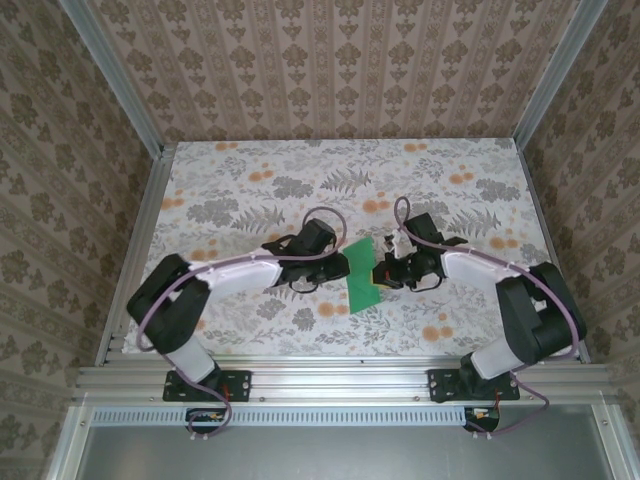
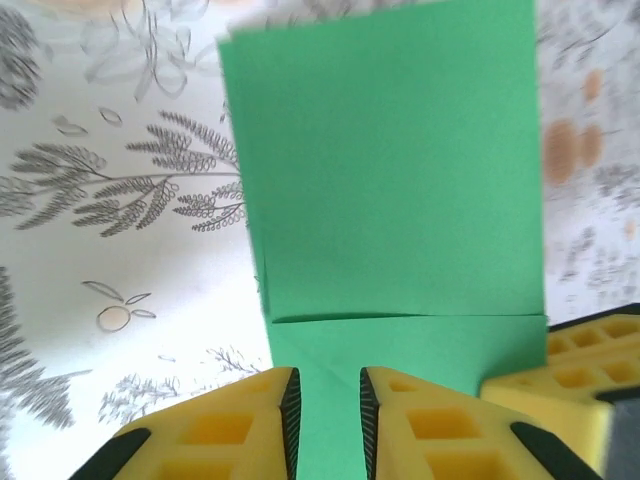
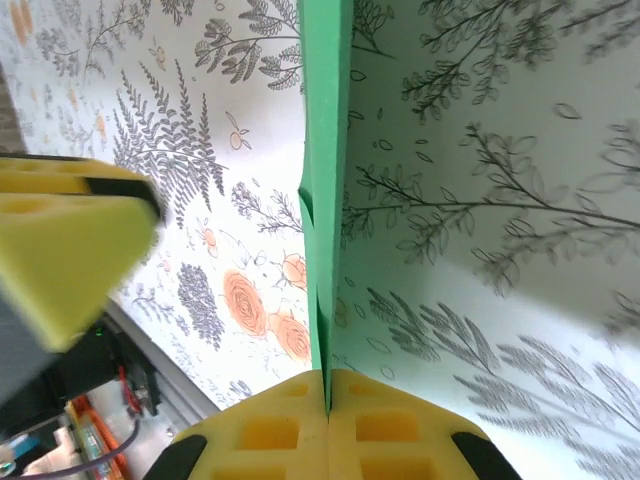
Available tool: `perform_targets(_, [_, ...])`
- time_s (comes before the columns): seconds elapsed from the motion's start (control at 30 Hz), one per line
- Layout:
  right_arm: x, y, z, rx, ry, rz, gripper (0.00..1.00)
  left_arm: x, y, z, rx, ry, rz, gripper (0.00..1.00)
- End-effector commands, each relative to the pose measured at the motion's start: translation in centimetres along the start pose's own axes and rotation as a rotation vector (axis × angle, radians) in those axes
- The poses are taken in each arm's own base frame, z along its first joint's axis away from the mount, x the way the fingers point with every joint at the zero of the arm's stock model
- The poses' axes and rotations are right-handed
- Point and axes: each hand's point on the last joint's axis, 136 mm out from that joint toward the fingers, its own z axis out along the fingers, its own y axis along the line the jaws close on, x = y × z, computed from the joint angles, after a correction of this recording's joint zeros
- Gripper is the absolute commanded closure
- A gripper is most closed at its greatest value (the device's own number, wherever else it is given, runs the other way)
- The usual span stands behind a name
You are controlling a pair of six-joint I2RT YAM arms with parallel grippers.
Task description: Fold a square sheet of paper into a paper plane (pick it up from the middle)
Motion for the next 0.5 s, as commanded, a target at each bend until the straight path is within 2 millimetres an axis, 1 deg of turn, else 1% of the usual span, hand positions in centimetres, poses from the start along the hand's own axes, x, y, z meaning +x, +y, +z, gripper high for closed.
perform_targets(0.0, [0.6, -0.6, -3.9, 0.187, -0.024, -0.047, 0.95, -1.2, 1.1, -3.4, -0.063, -0.112, 0.005, 0.73])
perform_targets(0.1, [0.5, -1.5, -8.3, 0.437, -0.084, -0.135, 0.95, -1.8, 2.5, -6.2, -0.123, -0.186, 0.009, 0.71])
perform_targets(0.2, [0.2, -2.4, -12.9, 0.724, -0.142, -0.2, 0.95, -2.0, 4.3, -8.3, -0.173, -0.24, -0.007, 0.69])
perform_targets(0.23, [0.1, -2.6, -14.3, 0.817, -0.152, -0.22, 0.95, -2.1, 4.9, -9.0, -0.181, -0.26, -0.02, 0.68])
perform_targets(0.3, [-0.1, -2.7, -16.2, 0.973, -0.157, -0.257, 0.97, -2.1, 5.9, -10.0, -0.186, -0.294, -0.049, 0.66])
perform_targets(0.33, [-0.2, -2.8, -16.8, 1.048, -0.155, -0.281, 0.97, -2.2, 6.5, -10.5, -0.194, -0.312, -0.068, 0.65])
perform_targets(0.4, [-0.4, -2.8, -16.8, 1.135, -0.139, -0.318, 0.97, -2.3, 7.3, -11.5, -0.195, -0.343, -0.094, 0.64])
perform_targets(0.47, [-0.4, -3.0, -15.5, 1.204, -0.074, -0.353, 0.97, -2.2, 7.8, -12.3, -0.196, -0.364, -0.105, 0.63])
